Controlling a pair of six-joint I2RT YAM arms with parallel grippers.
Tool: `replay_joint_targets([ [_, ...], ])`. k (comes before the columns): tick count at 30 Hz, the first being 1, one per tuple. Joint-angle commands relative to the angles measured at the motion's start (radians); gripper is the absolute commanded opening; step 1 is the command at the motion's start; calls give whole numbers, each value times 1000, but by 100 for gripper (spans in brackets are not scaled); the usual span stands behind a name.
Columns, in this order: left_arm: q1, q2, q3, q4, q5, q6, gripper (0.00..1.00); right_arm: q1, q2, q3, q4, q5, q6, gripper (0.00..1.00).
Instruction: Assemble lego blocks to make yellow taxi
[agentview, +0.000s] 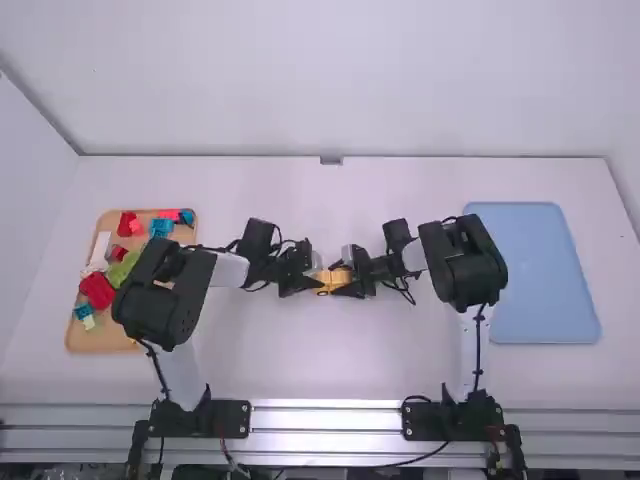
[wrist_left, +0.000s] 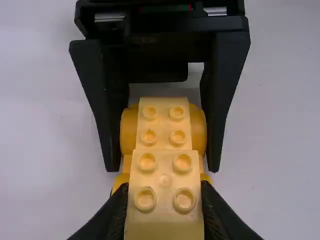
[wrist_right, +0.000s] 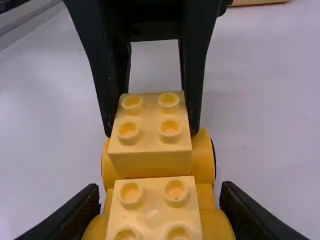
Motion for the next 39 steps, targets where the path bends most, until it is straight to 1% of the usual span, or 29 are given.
replay_joint_targets([
  [1,-2,16,5,-3,15,11,3,4,1,0,-12,42,13,53],
  [5,-8,16,5,2,19,11,5,4,1,0,-11,43,13,52],
  [18,-17,16,5,4,15,11,4,4,1,0,-11,43,13,53],
  [22,-21,16,5,3,15,11,6,4,1,0,-11,43,13,53],
  [24,-22,16,5,4,16,10,13,4,1,0,-11,42,13,53],
  [25,-22,16,5,4,15,11,14,4,1,0,-11,42,13,53],
  [27,-23,16,5,4,14,11,27,4,1,0,-11,43,13,53],
  [29,-22,16,5,4,14,11,31,4,1,0,-11,43,14,53],
  [30,-23,16,5,5,14,11,37,4,1,0,-12,43,13,53],
  [31,-22,16,5,4,13,11,40,4,1,0,-11,43,13,53],
  [32,-22,16,5,4,11,11,41,4,1,0,-11,43,13,53],
  [39,-22,16,5,5,11,11,43,4,1,0,-12,43,13,52],
])
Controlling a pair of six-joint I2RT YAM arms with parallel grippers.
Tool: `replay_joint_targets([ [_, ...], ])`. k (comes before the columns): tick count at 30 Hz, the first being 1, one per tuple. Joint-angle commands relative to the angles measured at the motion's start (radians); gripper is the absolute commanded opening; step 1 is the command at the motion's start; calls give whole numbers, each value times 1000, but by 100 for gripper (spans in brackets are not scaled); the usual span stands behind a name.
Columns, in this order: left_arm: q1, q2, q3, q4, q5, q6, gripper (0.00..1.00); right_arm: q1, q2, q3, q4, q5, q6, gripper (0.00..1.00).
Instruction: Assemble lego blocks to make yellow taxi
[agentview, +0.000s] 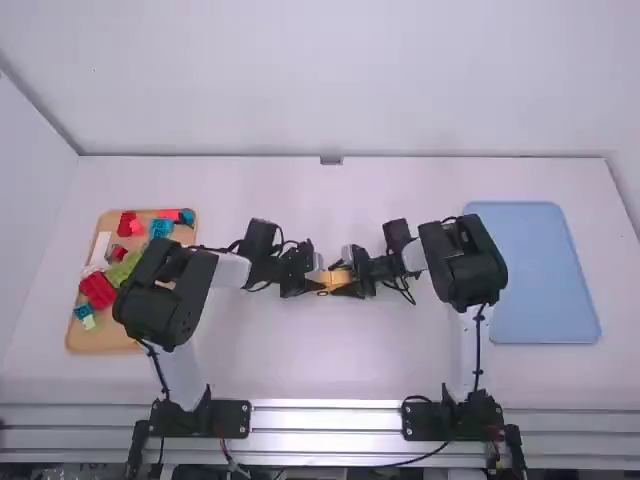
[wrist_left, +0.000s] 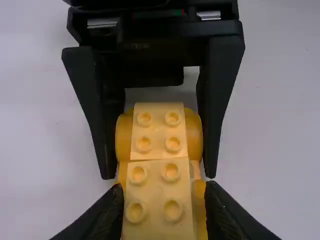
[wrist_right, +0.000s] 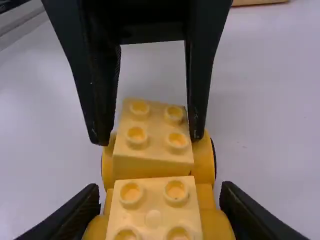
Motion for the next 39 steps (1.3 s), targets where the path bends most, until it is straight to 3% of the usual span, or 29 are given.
replay_joint_targets([
  [1,-9,16,5,-3,12,7,42,4,1,0,-11,43,13,52],
  [2,-9,16,6,-3,12,6,42,4,1,0,-11,43,13,53],
  [5,-9,16,6,-2,12,7,30,3,1,0,-11,43,13,53],
  [6,-9,16,5,2,12,6,20,4,1,0,-11,43,13,53],
  [8,-8,16,5,12,12,3,10,3,1,0,-11,43,13,52],
  [21,-9,16,5,31,-31,0,9,4,1,0,-11,43,13,53],
  [25,-9,16,5,24,-30,0,12,4,1,0,-11,43,13,53],
  [29,-10,16,5,27,-29,0,34,3,1,0,-11,43,13,53],
  [32,-10,16,5,28,-9,3,45,4,1,0,-11,43,13,53],
  [39,-9,16,5,64,38,0,54,4,1,0,-11,43,14,53],
])
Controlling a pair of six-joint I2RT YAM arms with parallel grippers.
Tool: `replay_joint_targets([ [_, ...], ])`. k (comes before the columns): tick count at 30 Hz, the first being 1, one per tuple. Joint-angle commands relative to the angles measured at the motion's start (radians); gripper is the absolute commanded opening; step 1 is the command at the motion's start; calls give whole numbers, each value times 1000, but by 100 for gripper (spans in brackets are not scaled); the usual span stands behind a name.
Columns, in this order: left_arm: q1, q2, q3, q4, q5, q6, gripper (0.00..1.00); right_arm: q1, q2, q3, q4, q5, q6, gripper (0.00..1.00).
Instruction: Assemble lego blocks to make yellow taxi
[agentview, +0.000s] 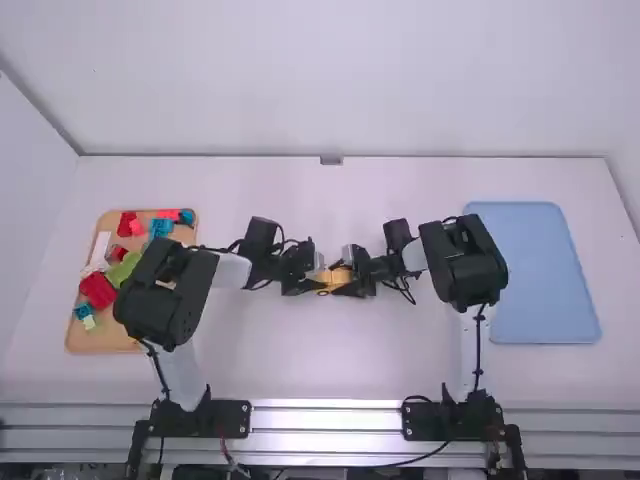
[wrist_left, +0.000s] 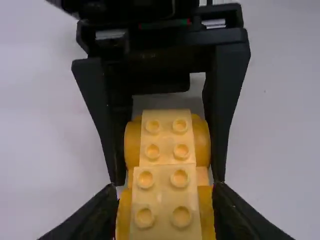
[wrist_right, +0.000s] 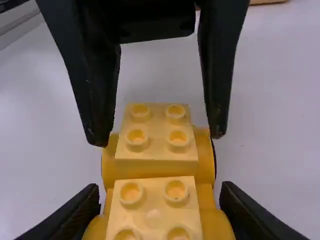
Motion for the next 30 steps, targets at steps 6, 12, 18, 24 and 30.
replay_joint_targets([
  [6,-4,-14,8,24,37,-1,59,7,1,0,-11,43,14,54],
  [12,5,-112,19,-52,32,0,50,6,1,0,-10,42,14,54],
  [18,-1,-108,18,-111,-1,3,2,7,1,0,-10,42,14,54],
  [24,-6,-51,18,-126,-17,-5,2,6,1,0,-11,42,14,54],
  [30,-10,13,21,-104,19,-27,2,7,1,0,-11,42,14,54],
])
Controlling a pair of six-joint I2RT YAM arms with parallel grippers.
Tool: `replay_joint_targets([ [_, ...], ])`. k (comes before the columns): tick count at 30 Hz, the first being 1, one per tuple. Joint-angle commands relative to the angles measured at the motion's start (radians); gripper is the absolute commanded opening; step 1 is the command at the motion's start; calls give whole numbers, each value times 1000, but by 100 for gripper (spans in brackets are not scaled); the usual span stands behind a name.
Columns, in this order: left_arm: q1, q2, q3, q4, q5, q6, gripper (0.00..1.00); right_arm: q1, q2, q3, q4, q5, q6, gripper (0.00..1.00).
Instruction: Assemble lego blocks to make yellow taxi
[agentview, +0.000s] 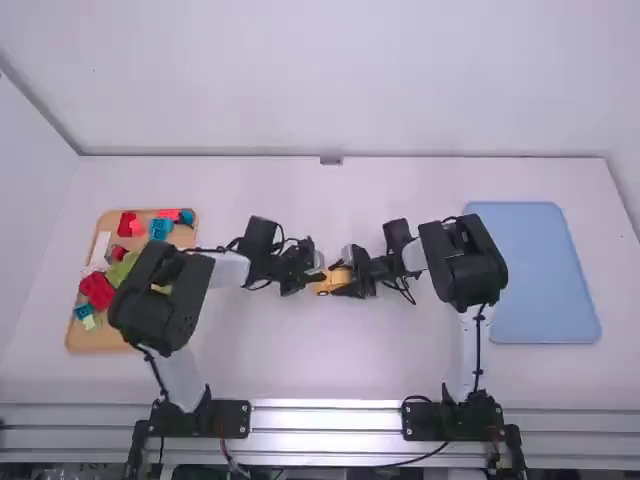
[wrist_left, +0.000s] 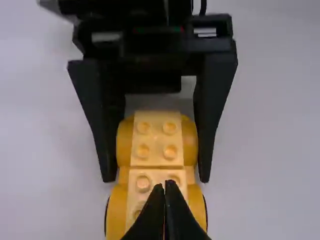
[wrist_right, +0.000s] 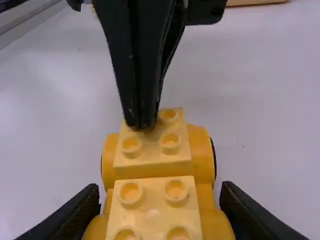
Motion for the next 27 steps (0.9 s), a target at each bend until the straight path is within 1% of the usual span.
replay_joint_targets([
  [1,-10,43,4,-8,8,-6,2,6,1,0,-11,42,19,54],
  [9,-12,50,3,-60,-5,5,2,6,1,0,-11,38,19,54],
  [12,-15,50,-9,-75,-63,-2,2,6,1,0,-11,39,19,54],
  [17,-48,51,-18,-91,-108,-6,2,5,1,0,-10,39,18,54],
  [22,-56,51,-28,-125,-222,-53,2,6,1,0,-10,40,15,54],
  [27,-49,51,-39,-113,-230,-51,2,5,1,0,-11,43,15,54],
])
